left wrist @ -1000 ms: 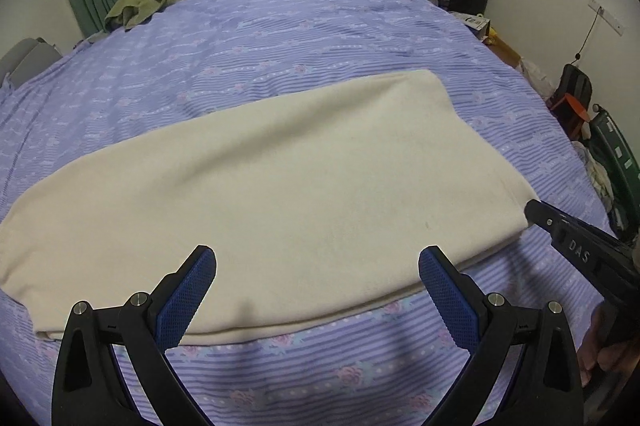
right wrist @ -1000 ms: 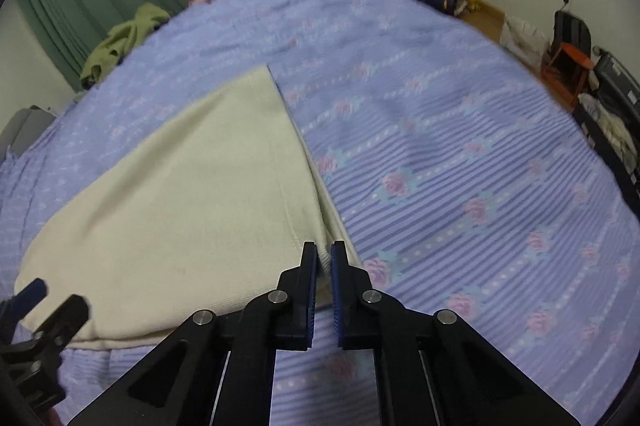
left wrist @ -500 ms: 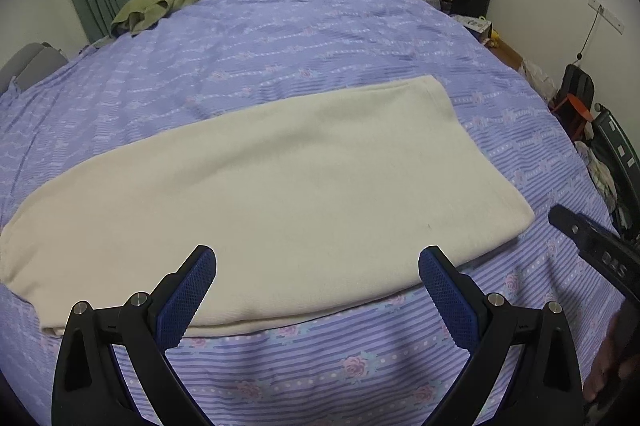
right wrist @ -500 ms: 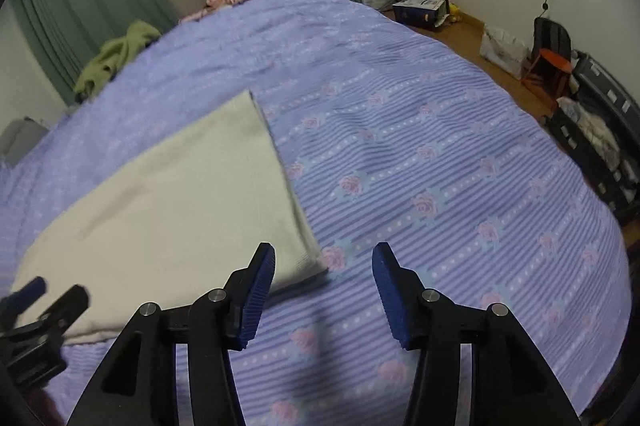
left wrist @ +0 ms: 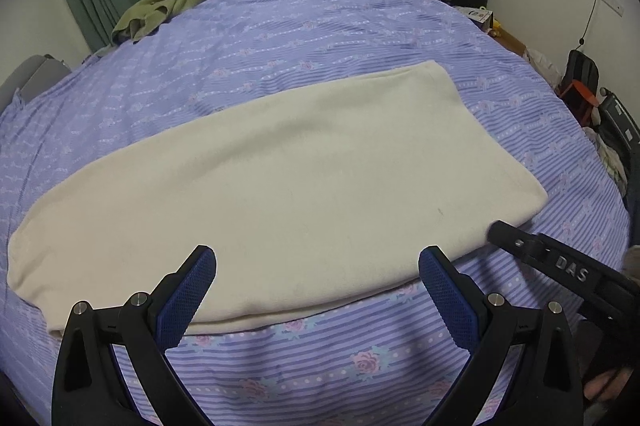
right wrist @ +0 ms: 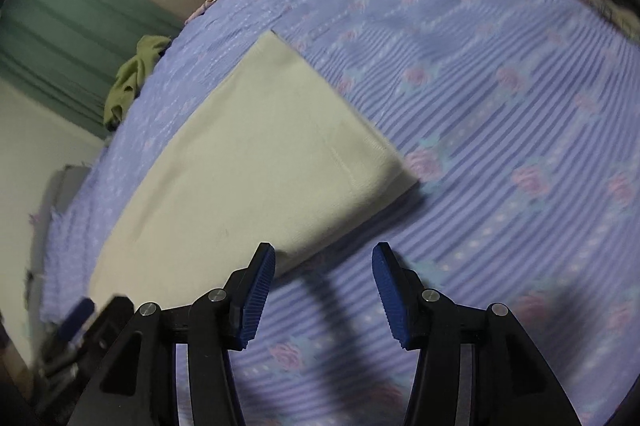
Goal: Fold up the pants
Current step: 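Grasp the cuff end of the folded pants with the right tool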
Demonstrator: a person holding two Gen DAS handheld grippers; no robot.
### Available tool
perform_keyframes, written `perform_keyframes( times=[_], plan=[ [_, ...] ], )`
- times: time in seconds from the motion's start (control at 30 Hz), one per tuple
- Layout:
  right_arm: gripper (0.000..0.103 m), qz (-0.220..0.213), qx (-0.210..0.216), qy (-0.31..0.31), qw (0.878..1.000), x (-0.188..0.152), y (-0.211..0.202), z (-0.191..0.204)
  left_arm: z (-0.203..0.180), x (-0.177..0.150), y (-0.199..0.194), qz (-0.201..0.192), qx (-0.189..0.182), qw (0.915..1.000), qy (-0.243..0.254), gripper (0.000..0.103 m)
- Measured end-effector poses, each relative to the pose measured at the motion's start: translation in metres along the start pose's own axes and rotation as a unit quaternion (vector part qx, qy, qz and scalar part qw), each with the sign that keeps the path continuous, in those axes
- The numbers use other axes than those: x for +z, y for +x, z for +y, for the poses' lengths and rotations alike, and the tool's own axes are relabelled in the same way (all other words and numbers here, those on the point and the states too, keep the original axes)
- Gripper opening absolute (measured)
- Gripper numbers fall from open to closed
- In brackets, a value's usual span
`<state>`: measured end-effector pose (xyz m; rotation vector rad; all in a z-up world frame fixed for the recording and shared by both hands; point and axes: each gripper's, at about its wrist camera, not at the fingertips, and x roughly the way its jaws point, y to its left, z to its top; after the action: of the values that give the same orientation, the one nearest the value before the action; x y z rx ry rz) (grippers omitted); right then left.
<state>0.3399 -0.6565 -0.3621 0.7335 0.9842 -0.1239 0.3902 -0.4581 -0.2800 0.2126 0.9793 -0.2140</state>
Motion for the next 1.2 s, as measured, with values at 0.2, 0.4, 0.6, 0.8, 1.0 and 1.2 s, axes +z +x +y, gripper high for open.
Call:
perform_keyframes(
  times=[0.2,0.4,0.6,0.8,1.0,1.2],
  plan=[
    [0.052,0.013,0.031,0.034,0.999,0.003,0.025,-0.007,-0.007,0.005,0.005,-0.001,-0.003,1.0000,0.001,0.103],
    [0.051,-0.034,0.000,0.031,0.999,0.020,0.016,-0.012,-0.012,0.013,0.004,-0.012,-0.007,0.9999,0.009,0.103],
    [0.051,-0.040,-0.015,0.032,0.999,0.029,0.017,-0.019,-0.012,0.013,0.007,-0.001,-0.013,0.9999,-0.001,0.103],
    [0.052,-0.041,-0.013,0.044,0.998,0.035,0.028,-0.021,-0.013,0.011,0.003,-0.003,-0.010,0.9999,0.005,0.103],
    [0.036,-0.049,-0.013,0.043,0.998,0.033,0.000,-0.018,-0.007,0.013,-0.003,-0.005,-0.021,0.9996,-0.016,0.103],
    [0.036,-0.070,-0.007,0.031,0.997,0.023,-0.033,-0.017,-0.008,0.013,-0.002,0.001,-0.028,0.9993,-0.022,0.103]
  ],
)
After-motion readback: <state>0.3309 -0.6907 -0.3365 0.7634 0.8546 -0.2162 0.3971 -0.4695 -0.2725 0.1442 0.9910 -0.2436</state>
